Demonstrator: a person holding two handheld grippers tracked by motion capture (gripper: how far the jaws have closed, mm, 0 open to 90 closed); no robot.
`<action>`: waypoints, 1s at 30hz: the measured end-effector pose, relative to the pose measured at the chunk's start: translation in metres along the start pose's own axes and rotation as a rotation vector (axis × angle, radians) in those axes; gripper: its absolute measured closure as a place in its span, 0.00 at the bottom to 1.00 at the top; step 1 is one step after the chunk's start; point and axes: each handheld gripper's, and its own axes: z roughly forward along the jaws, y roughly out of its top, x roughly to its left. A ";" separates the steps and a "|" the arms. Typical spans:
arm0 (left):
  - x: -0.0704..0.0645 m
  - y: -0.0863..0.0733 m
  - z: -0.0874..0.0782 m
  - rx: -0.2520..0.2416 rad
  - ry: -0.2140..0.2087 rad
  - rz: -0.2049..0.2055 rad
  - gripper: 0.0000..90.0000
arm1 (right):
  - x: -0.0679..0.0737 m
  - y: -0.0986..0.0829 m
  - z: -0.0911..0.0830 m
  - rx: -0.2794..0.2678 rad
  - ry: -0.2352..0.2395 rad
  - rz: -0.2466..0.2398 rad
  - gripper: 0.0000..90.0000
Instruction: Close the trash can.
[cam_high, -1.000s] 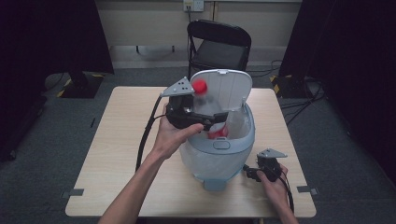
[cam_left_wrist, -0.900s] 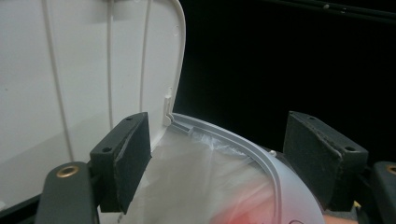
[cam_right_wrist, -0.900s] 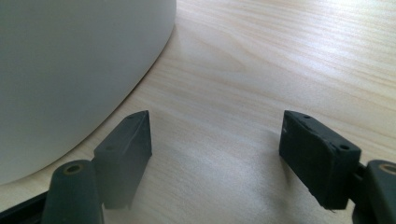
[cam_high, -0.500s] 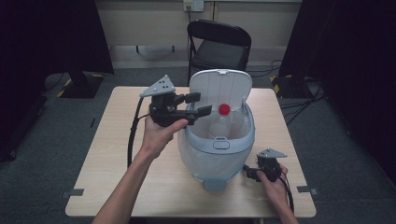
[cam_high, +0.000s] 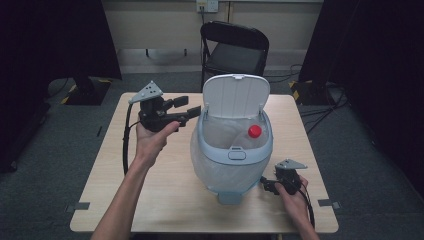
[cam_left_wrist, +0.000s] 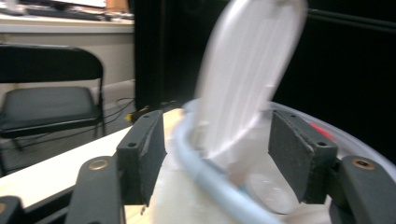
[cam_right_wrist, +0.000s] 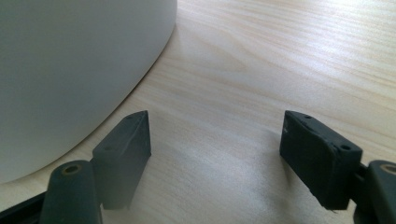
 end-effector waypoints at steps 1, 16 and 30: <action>0.004 0.001 0.002 0.007 0.012 0.000 0.34 | 0.000 0.000 0.000 0.000 0.001 -0.001 0.26; 0.038 0.048 0.036 -0.044 0.077 -0.056 0.33 | 0.000 0.000 0.001 -0.001 -0.001 -0.005 0.25; 0.011 0.048 0.049 -0.007 -0.103 -0.004 0.34 | 0.000 0.000 0.001 -0.001 0.000 -0.006 0.25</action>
